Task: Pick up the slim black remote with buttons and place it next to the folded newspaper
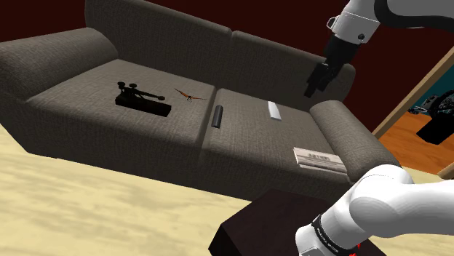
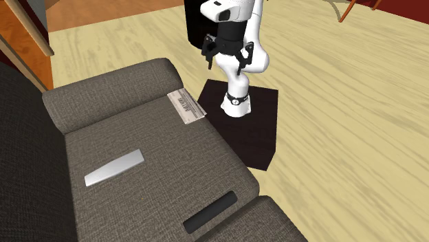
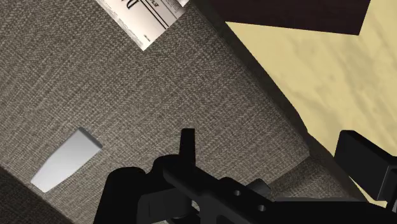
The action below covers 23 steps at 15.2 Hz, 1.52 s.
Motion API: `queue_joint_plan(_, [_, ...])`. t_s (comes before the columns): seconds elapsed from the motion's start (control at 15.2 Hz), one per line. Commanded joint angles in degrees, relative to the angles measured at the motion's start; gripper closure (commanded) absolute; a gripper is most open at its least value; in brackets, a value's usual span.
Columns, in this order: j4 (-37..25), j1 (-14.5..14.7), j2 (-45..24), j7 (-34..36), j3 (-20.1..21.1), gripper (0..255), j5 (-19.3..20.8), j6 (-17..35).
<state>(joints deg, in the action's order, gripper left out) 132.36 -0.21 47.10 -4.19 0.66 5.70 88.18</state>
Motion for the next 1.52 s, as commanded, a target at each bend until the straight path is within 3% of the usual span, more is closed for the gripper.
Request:
queue_joint_plan(0.0, [0.0, 0.0, 0.0, 0.0, 0.0, 0, 0.0, 0.0])
queue_joint_plan(0.73, [-4.63, -2.79, -22.3, 17.3, 4.5, 0, -5.99, 12.75])
queue_joint_plan(1.45, [-17.59, -4.38, -47.08, 31.55, 5.57, 0, -9.55, 20.96])
